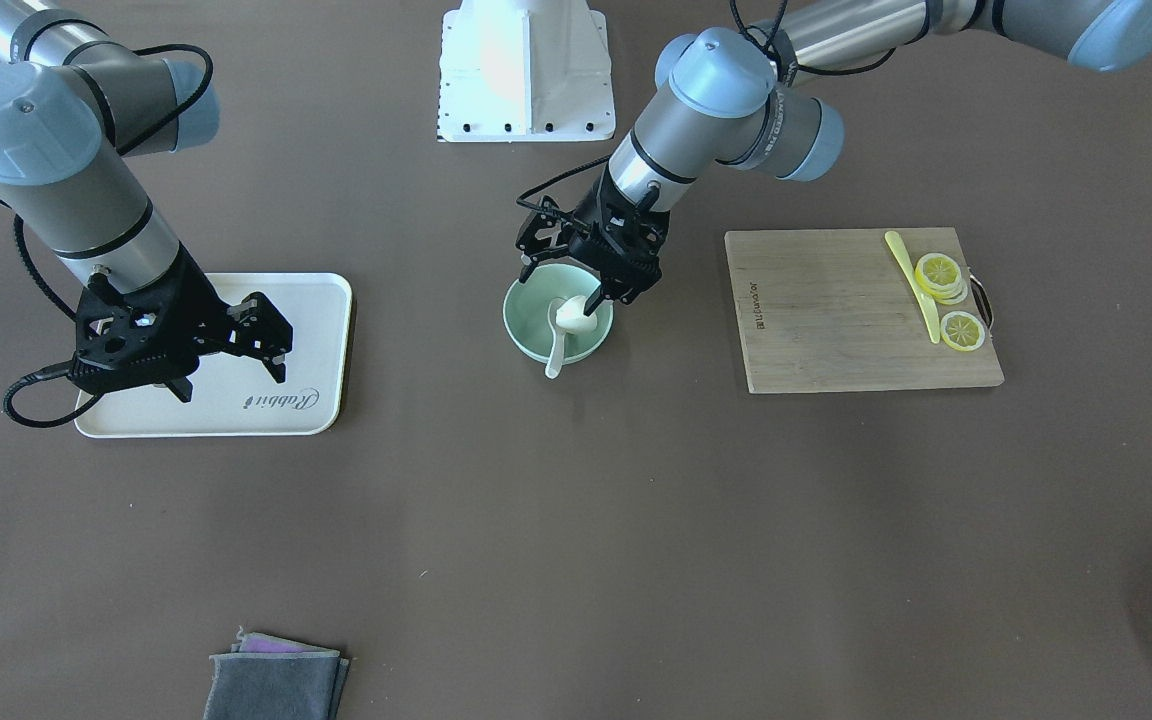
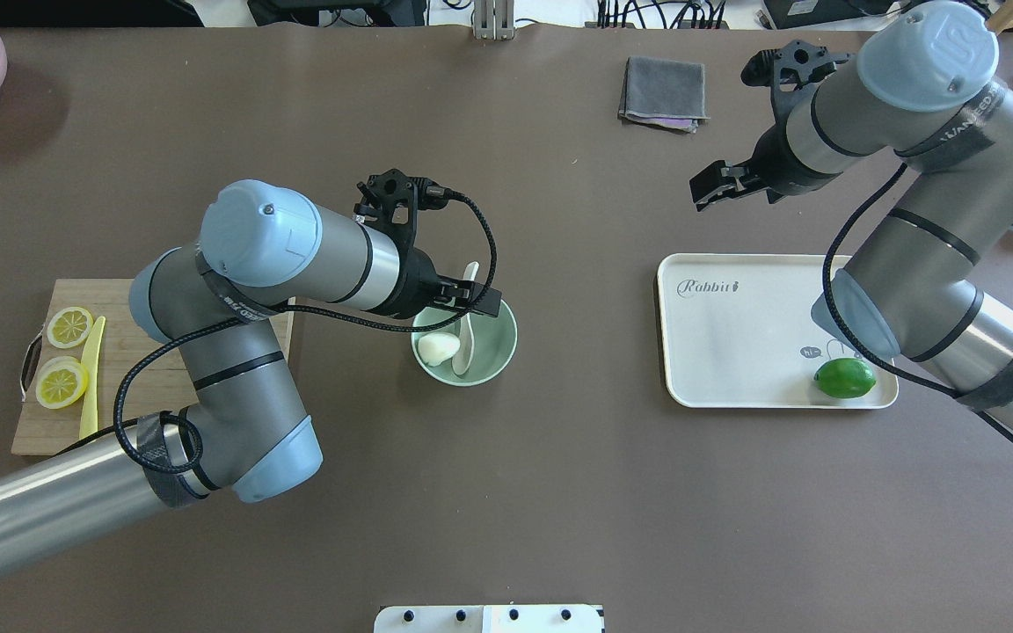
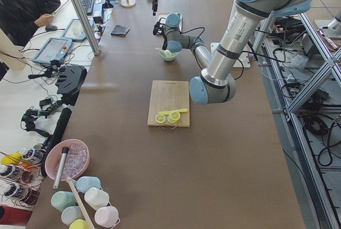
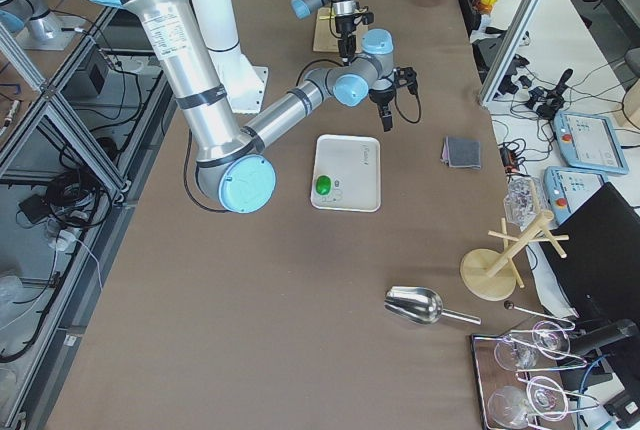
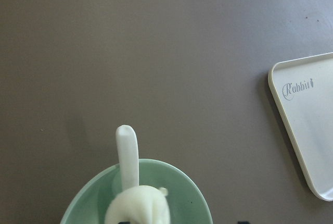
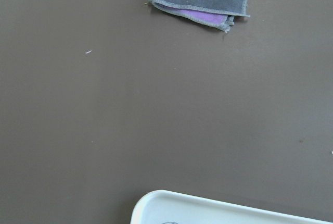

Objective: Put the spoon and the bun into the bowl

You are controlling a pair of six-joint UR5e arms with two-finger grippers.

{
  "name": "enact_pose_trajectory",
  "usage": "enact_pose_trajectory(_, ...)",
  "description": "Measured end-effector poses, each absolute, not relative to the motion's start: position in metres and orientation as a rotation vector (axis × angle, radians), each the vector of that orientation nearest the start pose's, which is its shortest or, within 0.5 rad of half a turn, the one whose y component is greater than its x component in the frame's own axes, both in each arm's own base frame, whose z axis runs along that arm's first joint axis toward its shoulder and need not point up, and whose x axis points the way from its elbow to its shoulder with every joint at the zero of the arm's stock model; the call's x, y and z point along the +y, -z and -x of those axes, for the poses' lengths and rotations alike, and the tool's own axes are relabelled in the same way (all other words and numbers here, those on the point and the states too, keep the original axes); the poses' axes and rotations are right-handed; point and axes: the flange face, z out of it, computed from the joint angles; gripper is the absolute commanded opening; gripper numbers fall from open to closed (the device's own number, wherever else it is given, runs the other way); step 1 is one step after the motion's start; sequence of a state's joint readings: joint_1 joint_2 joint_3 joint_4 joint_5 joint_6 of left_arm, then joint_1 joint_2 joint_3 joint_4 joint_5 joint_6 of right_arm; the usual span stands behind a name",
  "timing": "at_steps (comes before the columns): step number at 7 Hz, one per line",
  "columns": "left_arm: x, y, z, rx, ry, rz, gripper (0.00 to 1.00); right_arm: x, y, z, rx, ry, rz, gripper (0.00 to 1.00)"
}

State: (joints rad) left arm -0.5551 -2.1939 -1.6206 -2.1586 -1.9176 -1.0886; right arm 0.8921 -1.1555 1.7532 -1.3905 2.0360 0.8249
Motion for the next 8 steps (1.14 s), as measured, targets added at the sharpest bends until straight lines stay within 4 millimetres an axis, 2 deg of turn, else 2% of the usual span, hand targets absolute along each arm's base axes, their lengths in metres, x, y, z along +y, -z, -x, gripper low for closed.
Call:
enact_pose_trajectory(2, -0.438, -0.192, -0.515, 1.201, -0.148, -0.336, 0.98, -0.563, -0.341, 0.291, -0.777, 0.034, -0.217, 1.0)
enact_pose_trajectory(3, -0.438, -0.185, -0.505, 1.172, -0.135, -0.319, 0.98, -0.576, -0.356, 0.258, -0.727, 0.062, -0.21, 1.0)
enact_pose_trajectory(4, -0.443, -0.18, -0.479, 1.124, -0.102, -0.301, 0.98, -0.585, -0.381, 0.213, -0.691, 0.113, -0.199, 1.0)
enact_pose_trajectory(5, -0.454, -0.189, -0.441, 1.071, -0.06, -0.297, 0.98, -0.585, -0.409, 0.172, -0.695, 0.129, -0.172, 1.0)
enact_pose_trajectory(6, -0.47, -0.206, -0.398, 1.017, -0.044, -0.317, 0.98, -0.578, -0.438, 0.141, -0.706, 0.118, -0.144, 1.0)
enact_pose_trajectory(7, -0.492, -0.229, -0.351, 0.946, -0.066, -0.349, 0.98, -0.568, -0.464, 0.119, -0.713, 0.107, -0.129, 1.0)
enact_pose_trajectory(8, -0.517, -0.256, -0.296, 0.876, -0.078, -0.362, 0.98, -0.561, -0.483, 0.104, -0.723, 0.097, -0.12, 1.0)
